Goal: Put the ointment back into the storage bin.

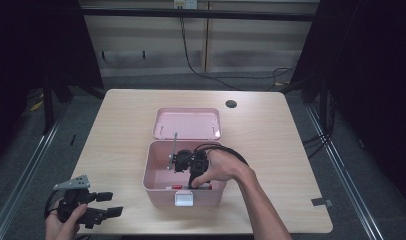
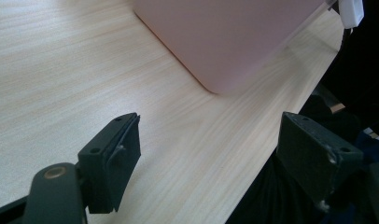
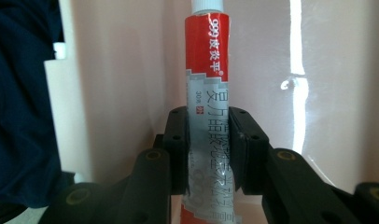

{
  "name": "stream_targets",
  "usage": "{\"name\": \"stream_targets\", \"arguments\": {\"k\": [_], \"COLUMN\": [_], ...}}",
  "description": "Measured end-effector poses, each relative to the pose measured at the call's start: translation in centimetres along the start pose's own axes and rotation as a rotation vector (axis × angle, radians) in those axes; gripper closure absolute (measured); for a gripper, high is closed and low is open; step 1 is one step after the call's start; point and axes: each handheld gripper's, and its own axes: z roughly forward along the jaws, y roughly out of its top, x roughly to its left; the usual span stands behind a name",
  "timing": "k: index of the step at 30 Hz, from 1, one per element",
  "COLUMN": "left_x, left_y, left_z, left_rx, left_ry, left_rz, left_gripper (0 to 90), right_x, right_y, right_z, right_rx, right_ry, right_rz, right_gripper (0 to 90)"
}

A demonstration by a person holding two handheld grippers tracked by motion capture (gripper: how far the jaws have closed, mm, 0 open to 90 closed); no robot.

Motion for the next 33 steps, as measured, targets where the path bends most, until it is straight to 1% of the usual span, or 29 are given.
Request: {"name": "stream_targets", "arguments": {"k": [4, 5, 7, 8, 10, 11, 14, 15, 16, 18, 20, 22, 23, 24, 26, 28, 31, 32, 33], "left_x": [0.0, 0.0, 0.0, 0.0, 0.0, 0.0, 0.0, 0.0, 0.0, 0.0, 0.0, 0.0, 0.0, 0.0, 0.0, 0.1, 0.0, 0.0, 0.0], "left_y": [0.0, 0.0, 0.0, 0.0, 0.0, 0.0, 0.0, 0.0, 0.0, 0.0, 0.0, 0.0, 0.0, 0.0, 0.0, 0.0, -0.1, -0.1, 0.0], "left_z": [0.0, 0.0, 0.0, 0.0, 0.0, 0.0, 0.0, 0.0, 0.0, 0.0, 0.0, 0.0, 0.0, 0.0, 0.0, 0.0, -0.1, 0.0, 0.0], "left_rx": [-0.001, 0.0, 0.002, 0.002, 0.002, 0.002, 0.0, 0.0, 0.001, 0.001, 0.001, -0.001, -0.001, -0.001, 0.0, 0.0, -0.004, -0.004, -0.002], "left_ry": [0.0, 0.004, 0.005, 0.005, 0.006, 0.006, 0.002, 0.004, 0.006, 0.005, 0.005, 0.002, 0.001, 0.001, 0.001, 0.002, 0.005, 0.007, 0.003], "left_rz": [-0.002, 0.0, 0.001, 0.001, 0.0, 0.001, -0.003, -0.004, -0.001, 0.0, 0.0, -0.003, -0.004, -0.004, -0.005, -0.002, -0.004, -0.004, -0.003], "left_gripper": [21.5, 21.5, 21.5, 21.5, 21.5, 21.5, 21.5, 21.5, 21.5, 21.5, 21.5, 21.5, 21.5, 21.5, 21.5, 21.5, 21.5, 21.5, 21.5], "right_x": [-0.2, -0.2, -0.2, -0.2, -0.3, -0.3, -0.4, -0.4, -0.4, -0.5, -0.5, -0.7, -0.7, -0.7, -0.7, -0.7, -0.7, -0.7, -0.7], "right_y": [0.1, 0.2, 0.1, 0.2, 0.2, 0.3, 0.5, 0.5, 0.6, 0.6, 0.7, 0.8, 0.8, 0.9, 0.9, 0.8, 0.9, 0.9, 0.9], "right_z": [0.4, 0.4, 0.7, 0.8, 1.0, 1.0, 1.3, 1.4, 1.4, 1.6, 1.6, 1.8, 1.9, 1.9, 2.0, 2.1, 2.1, 2.1, 2.1], "right_rx": [0.018, 0.028, 0.032, 0.032, 0.034, 0.046, 0.052, 0.045, 0.056, 0.047, 0.053, 0.056, 0.05, 0.06, 0.062, 0.053, 0.064, 0.075, 0.078], "right_ry": [-0.004, -0.013, -0.02, -0.022, -0.023, -0.025, -0.021, -0.02, -0.013, -0.01, -0.007, -0.001, 0.002, 0.003, 0.005, 0.008, 0.003, -0.011, -0.01], "right_rz": [-0.012, -0.013, -0.029, -0.026, -0.045, -0.041, -0.042, -0.037, -0.039, -0.04, -0.035, -0.048, -0.044, -0.043, -0.042, -0.042, -0.037, -0.039, -0.037], "right_gripper": [70.4, 70.5, 70.4, 70.4, 70.4, 70.4, 70.3, 70.4, 70.3, 70.3, 70.3, 70.2, 70.1, 70.0, 70.0, 70.0, 70.0, 70.0, 70.0]}}
